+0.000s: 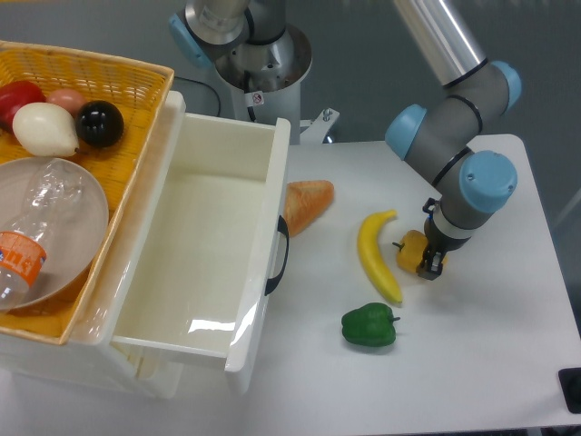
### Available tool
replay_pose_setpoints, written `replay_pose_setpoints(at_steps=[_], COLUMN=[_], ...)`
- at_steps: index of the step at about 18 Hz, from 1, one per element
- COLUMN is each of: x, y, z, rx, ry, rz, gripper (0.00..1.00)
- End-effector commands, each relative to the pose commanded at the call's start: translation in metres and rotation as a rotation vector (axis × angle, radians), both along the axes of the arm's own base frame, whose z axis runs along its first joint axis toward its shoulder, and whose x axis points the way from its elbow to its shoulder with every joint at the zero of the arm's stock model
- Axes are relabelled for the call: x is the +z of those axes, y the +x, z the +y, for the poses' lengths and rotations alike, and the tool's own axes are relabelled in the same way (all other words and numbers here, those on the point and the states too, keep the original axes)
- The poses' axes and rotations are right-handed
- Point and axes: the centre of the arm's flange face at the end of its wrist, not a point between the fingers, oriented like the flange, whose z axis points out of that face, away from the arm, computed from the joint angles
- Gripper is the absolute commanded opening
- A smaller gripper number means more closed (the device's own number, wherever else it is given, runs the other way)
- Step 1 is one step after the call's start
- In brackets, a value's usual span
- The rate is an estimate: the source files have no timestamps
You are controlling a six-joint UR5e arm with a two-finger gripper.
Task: Pick up the yellow pepper
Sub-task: 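Lift the grasped yellow pepper up off the table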
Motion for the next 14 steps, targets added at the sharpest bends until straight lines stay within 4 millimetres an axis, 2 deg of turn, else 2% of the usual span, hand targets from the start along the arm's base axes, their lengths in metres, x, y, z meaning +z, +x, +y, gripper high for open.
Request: replay_pose_setpoints(at_steps=[3,7,14], x=[0.023,0.044,0.071], y=[0.0,-0.007,-0.02], z=[0.0,0.006,0.022], rx=[0.158,0.273,0.497], ry=[0.008,0.025,0.074], rz=[0.033,0.07,0.106], gripper=[0.56,0.55,0.56])
